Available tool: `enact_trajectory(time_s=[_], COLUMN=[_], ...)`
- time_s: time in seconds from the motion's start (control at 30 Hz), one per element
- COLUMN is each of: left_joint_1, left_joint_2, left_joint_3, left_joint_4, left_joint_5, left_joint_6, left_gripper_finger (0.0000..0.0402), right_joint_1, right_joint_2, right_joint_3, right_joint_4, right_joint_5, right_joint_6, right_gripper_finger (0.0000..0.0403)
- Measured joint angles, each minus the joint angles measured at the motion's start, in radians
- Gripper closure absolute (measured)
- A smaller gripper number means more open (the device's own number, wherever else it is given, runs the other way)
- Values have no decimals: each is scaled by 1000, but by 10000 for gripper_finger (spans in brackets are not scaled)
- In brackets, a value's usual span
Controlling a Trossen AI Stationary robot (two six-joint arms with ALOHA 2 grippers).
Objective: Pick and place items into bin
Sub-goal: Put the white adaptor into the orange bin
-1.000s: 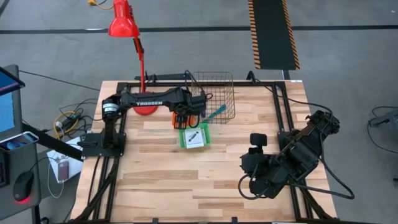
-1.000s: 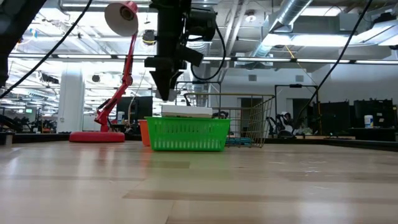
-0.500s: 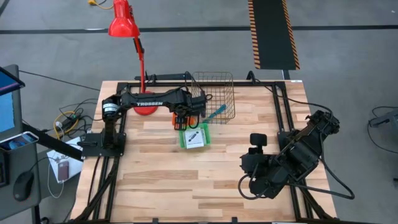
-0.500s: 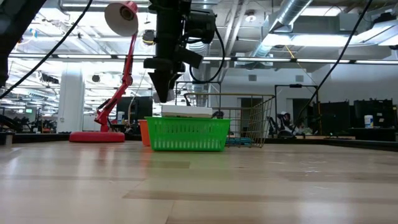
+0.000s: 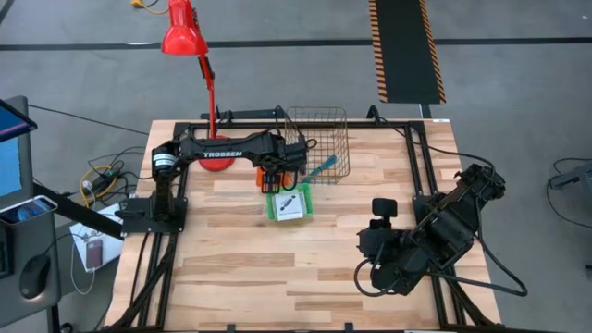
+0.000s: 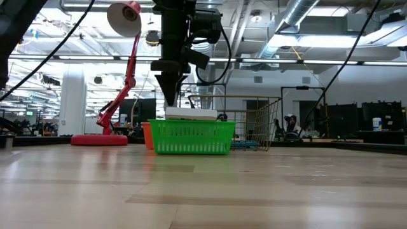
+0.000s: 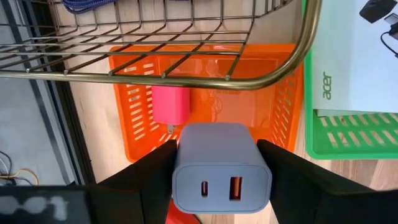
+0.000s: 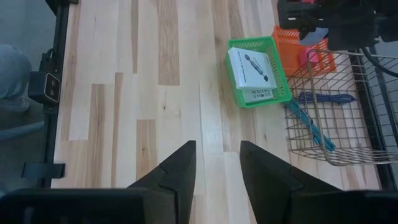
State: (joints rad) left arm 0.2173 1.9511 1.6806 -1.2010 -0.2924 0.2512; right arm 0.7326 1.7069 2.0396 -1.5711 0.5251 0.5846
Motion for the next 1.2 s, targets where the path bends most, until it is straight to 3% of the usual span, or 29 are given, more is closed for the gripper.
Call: enact_trajectory(time_s=[0.3, 0.53, 1.2], left_joint_1=[0, 1, 19], left_joint_2=[0, 0, 0], left_joint_3=[0, 0, 0], left_joint_4=[8, 7, 5], left_joint_5=[6, 102, 66], left_joint_6=[0, 17, 26], left_gripper_finger=[191, 191, 184], right_joint_1=[0, 0, 0], right_joint_2=[0, 0, 0], right_joint_3=[0, 0, 0], right_joint_4=[0, 0, 0], right_joint_5=[0, 0, 0], right_joint_6=[0, 0, 1], right_gripper_finger=[284, 284, 284])
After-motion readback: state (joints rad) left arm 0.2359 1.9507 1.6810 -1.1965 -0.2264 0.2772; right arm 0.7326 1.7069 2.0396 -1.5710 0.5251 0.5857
